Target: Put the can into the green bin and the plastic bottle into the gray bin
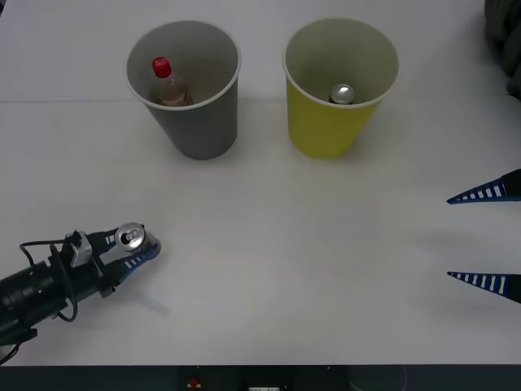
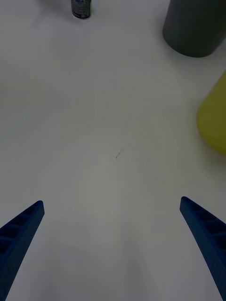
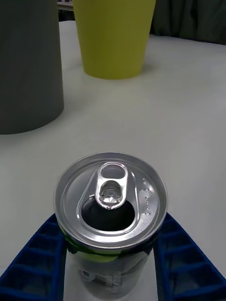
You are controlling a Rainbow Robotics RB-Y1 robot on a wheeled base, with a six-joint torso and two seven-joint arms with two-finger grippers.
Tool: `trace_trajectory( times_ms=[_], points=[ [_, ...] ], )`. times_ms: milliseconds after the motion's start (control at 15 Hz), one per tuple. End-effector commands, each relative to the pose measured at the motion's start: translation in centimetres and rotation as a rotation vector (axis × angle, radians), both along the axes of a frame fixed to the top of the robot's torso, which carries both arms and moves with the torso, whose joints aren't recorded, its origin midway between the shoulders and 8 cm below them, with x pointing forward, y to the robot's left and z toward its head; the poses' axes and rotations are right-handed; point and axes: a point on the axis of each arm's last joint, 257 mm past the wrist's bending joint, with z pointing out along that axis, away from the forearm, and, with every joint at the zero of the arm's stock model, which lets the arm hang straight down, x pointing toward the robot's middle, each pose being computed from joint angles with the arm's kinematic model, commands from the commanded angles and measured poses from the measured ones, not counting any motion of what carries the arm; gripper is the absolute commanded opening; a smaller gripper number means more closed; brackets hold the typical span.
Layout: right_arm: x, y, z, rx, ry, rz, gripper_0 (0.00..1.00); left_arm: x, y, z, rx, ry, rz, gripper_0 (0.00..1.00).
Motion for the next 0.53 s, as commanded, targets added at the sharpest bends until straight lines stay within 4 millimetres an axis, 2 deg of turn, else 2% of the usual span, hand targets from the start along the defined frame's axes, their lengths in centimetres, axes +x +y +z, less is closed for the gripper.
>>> trace_trajectory(
  times_ms=[67,533],
  points=[
    [0.00,0.00,0.00,0.000,0.000,0.000,1.00,-0.02,-0.01,-0.01,0.002,-0.002,-0.001,0.00],
    [0.00,0.00,0.00,0.000,0.000,0.000,1.00,-0.52,0.46,0.34,0.018,0.025,-0.031,0.00]
  ],
)
